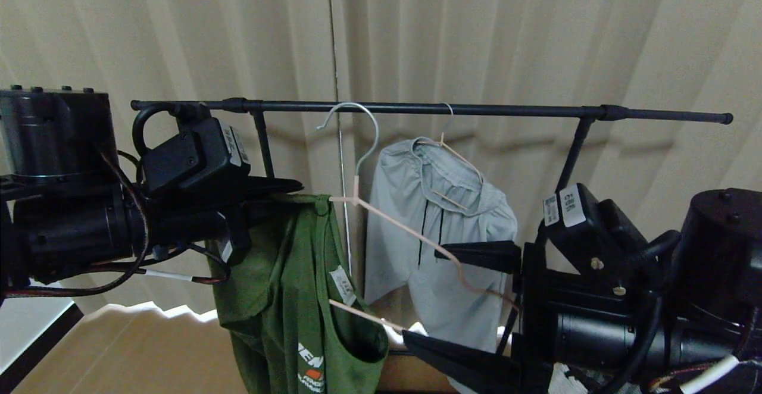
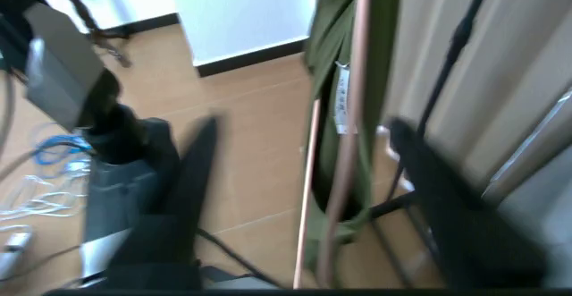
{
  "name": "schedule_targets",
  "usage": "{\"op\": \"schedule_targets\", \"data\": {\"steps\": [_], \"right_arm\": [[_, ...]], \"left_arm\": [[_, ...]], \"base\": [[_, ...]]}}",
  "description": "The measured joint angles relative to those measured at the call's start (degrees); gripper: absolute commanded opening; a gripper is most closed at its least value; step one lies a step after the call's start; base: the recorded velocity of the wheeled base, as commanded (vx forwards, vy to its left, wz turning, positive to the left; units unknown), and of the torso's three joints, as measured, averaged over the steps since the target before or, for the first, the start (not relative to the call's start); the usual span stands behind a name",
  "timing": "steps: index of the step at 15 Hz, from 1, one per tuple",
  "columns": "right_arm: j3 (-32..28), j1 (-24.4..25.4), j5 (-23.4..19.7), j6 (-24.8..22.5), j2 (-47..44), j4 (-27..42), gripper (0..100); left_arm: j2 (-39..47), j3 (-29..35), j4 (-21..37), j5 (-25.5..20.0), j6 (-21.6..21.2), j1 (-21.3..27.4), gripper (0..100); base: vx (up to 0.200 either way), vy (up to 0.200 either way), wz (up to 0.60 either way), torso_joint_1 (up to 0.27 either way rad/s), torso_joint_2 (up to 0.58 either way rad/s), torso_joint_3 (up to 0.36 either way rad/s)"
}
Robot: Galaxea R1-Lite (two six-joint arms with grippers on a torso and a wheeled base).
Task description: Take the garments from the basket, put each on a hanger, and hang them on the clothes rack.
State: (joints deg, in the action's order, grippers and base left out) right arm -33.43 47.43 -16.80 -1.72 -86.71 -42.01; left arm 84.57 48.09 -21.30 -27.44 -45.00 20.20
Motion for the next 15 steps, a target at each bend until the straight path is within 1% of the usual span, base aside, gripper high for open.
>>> {"op": "schedule_targets", "data": {"steps": [2,3,4,6,7,9,10,12,13,14,15], "right_arm": [[0.02,-4.08,2.19,-7.09,0.02,-0.09,100],[0.02,-6.1,3.28,-8.81,0.06,-0.13,100],[0.0,-7.63,3.78,-9.23,0.22,-0.11,100],[0.49,-9.31,3.96,-9.31,0.63,-0.11,100],[0.94,-9.65,3.97,-9.31,0.74,-0.16,100],[2.29,-9.9,3.94,-9.28,0.88,-0.3,100],[3.11,-10.03,3.91,-9.17,0.9,-1.43,100],[4.85,-10.4,3.78,-9.09,0.85,-3.56,100],[5.57,-10.51,3.74,-9.08,0.77,-3.89,100],[6.14,-10.62,3.64,-8.77,0.5,-4.17,100],[6.61,-10.67,3.56,-7.45,0.06,-4.22,100]], "left_arm": [[-0.09,-0.02,0.0,5.72,-0.05,0.02,0],[-0.22,-0.13,0.0,7.9,-0.02,0.02,0],[-0.44,-0.44,-0.07,10.07,-0.02,0.02,0],[-0.98,-1.95,-0.13,16.66,0.24,0.24,0],[-1.24,-2.56,-0.29,17.35,0.71,0.35,0],[-1.52,-3.0,-2.24,17.32,3.72,0.44,0],[-1.6,-3.06,-4.43,17.32,6.51,0.44,0],[-1.57,-2.93,-8.14,17.21,9.17,0.39,0],[-1.55,-2.84,-9.05,16.97,9.63,0.44,0],[-1.57,-3.04,-10.42,14.86,10.19,0.46,0],[-1.66,-3.44,-12.23,11.54,11.08,0.55,0]], "base": [[0.0,0.0,0.0,0.0,0.0,0.0],[0.0,0.0,0.0,0.0,0.0,0.0],[0.0,0.0,0.0,0.0,0.0,0.0],[0.0,0.0,0.0,0.0,0.0,0.0],[0.0,0.0,0.0,0.0,0.0,0.0],[0.0,0.0,0.0,0.0,0.0,0.0],[0.0,0.0,0.0,0.0,0.0,0.0],[0.0,0.0,0.0,0.0,0.0,0.0],[0.0,0.0,0.0,0.0,0.0,0.0],[0.0,0.0,0.0,0.0,0.0,0.0],[0.0,0.0,0.0,0.0,0.0,0.0]]}}
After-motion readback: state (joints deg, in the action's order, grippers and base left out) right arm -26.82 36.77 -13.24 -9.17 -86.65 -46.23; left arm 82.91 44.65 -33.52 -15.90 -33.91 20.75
